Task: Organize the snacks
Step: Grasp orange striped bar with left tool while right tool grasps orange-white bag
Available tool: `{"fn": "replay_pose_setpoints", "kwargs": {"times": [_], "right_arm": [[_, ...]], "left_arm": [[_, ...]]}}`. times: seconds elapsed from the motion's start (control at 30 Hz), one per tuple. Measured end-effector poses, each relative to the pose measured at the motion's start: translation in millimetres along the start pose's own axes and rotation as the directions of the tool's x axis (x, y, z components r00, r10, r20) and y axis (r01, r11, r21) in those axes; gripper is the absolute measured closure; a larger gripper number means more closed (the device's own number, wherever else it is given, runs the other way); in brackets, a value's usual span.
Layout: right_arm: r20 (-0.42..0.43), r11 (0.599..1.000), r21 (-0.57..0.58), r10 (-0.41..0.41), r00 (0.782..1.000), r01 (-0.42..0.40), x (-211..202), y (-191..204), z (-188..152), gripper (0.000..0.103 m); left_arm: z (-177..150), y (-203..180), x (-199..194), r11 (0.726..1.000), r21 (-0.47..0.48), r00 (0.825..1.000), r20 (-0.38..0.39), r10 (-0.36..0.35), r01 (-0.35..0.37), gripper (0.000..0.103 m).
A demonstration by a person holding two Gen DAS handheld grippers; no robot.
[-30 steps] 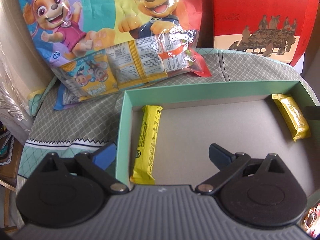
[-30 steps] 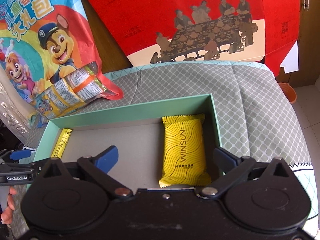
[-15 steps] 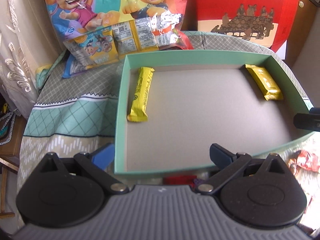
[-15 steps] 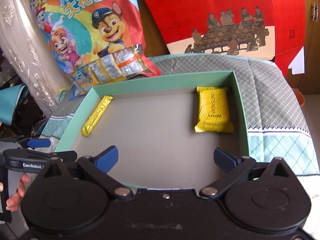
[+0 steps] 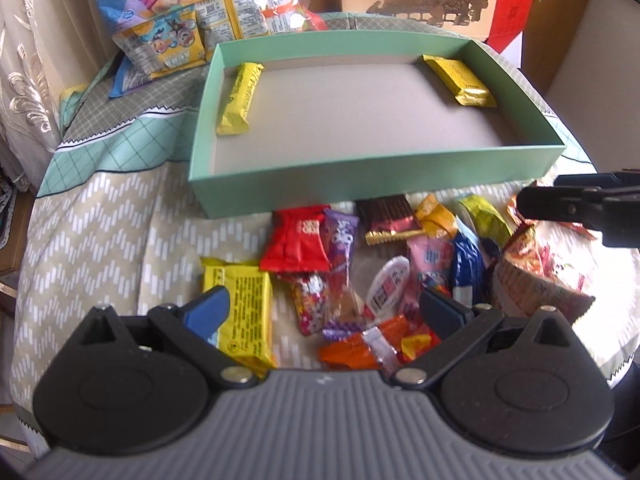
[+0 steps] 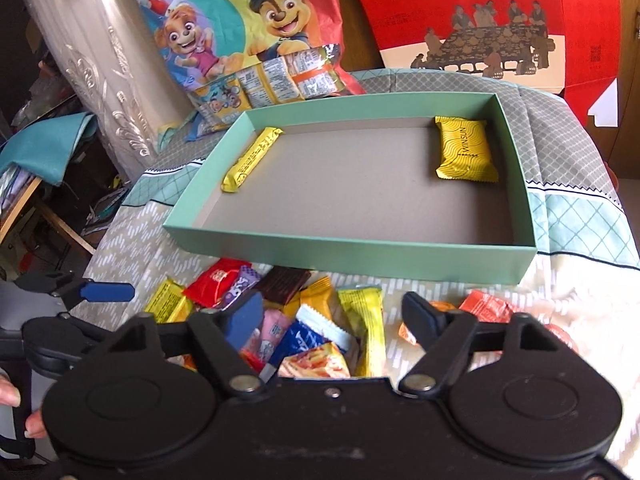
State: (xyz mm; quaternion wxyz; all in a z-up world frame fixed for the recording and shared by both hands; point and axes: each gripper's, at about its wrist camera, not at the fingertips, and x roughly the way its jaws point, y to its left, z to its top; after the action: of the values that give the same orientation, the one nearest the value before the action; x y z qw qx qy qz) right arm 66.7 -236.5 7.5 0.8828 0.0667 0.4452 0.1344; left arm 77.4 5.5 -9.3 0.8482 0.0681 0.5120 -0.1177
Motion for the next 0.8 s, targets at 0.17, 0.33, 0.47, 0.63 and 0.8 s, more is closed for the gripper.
{"fn": "replay_pose_setpoints", "kwargs": {"times": [0.17,0.33,0.47,0.63,0.8], "right_arm": [[-0.03,0.999,-0.037,0.036,0.999,-0.037,-0.7,14.6,-17.6,0.085],[-0.083,0.998,-0.038,0.056,0.995,-0.059,3.4,13.0,-39.0,0.086],[-0.087,0.997,-0.039,0.061,0.994,-0.064,-0.4,6.2,-49.0,0.086],[-0.09,0.999,-0.019,0.048,0.995,-0.05,-2.6,-10.5,-60.1,0.086],[-0.119,0.999,0.016,-0.039,0.992,0.041,-5.7,-33.2,-69.5,0.083]], "left_arm": [[-18.2,-11.5,-5.7,0.999,0.034,1.0,-0.014,-0.013,0.013,0.0],[-34.4,-25.0,-9.7,0.996,0.085,0.999,-0.025,-0.039,0.04,0.0],[-45.2,-28.9,2.5,0.996,0.073,0.997,-0.074,-0.037,0.042,0.001],[-57.7,-29.6,16.0,0.998,0.061,0.994,-0.112,-0.016,0.023,0.002],[-66.0,-27.3,22.3,0.998,0.053,0.991,-0.131,-0.015,0.022,0.008]]}}
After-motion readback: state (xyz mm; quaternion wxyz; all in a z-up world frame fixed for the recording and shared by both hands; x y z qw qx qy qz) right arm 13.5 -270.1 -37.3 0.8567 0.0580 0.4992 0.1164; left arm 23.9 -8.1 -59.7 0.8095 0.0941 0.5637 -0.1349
